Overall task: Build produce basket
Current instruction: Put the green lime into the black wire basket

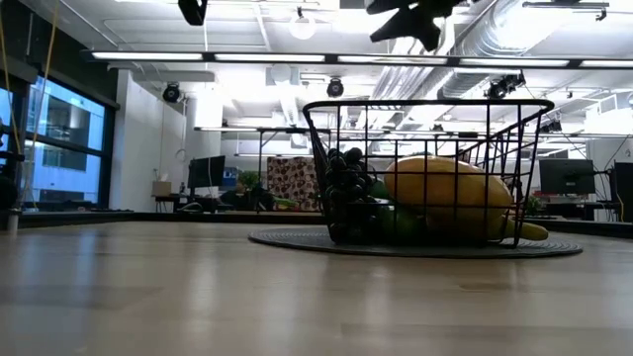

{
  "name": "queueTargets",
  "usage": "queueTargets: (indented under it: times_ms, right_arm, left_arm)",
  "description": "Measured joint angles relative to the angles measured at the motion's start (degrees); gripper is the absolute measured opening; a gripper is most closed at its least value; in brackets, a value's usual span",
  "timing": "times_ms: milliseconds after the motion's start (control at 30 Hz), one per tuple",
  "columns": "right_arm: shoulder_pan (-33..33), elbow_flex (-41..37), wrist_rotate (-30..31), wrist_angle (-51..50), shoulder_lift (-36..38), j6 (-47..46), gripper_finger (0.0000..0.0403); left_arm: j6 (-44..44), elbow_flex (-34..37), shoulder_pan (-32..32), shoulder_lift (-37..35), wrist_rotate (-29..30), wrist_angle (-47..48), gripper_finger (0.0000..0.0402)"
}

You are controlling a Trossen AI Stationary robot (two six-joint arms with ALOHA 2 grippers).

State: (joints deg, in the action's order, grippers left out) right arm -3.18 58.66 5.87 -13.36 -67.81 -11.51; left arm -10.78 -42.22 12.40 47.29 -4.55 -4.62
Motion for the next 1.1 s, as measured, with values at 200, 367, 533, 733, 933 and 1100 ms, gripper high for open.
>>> queueTargets:
  times_ms: [200,367,533,733,933,1100]
  right_arm:
    - [-0.9,-13.4,-0.3,10.4,5.3,-4.5,0.0233]
    - [-2.2,-17.6,-0.6,21.9,11.6,-3.4,0.0233]
    - [-1.5,-17.1,-4.6,22.5,12.9,10.0,0.0233]
    - [0.2,-17.1,-6.3,22.1,12.4,10.0,0.023]
    - [0.6,-17.1,-6.3,22.2,12.4,10.0,0.0204]
    - [0.6,-17.1,-5.8,22.2,12.4,8.9,0.0195]
  left_arm:
    - [0.5,0.0,0.0,0.0,0.3,0.1,0.0]
    - [0.8,0.0,0.0,0.0,0.9,0.1,0.0]
    - [2.6,0.0,0.0,0.0,1.0,0.5,0.0]
    - [3.5,0.0,0.0,0.0,1.3,0.6,0.0]
    - [3.5,0.0,0.0,0.0,1.3,0.5,0.0]
    - [3.5,0.0,0.0,0.0,1.2,0.6,0.0]
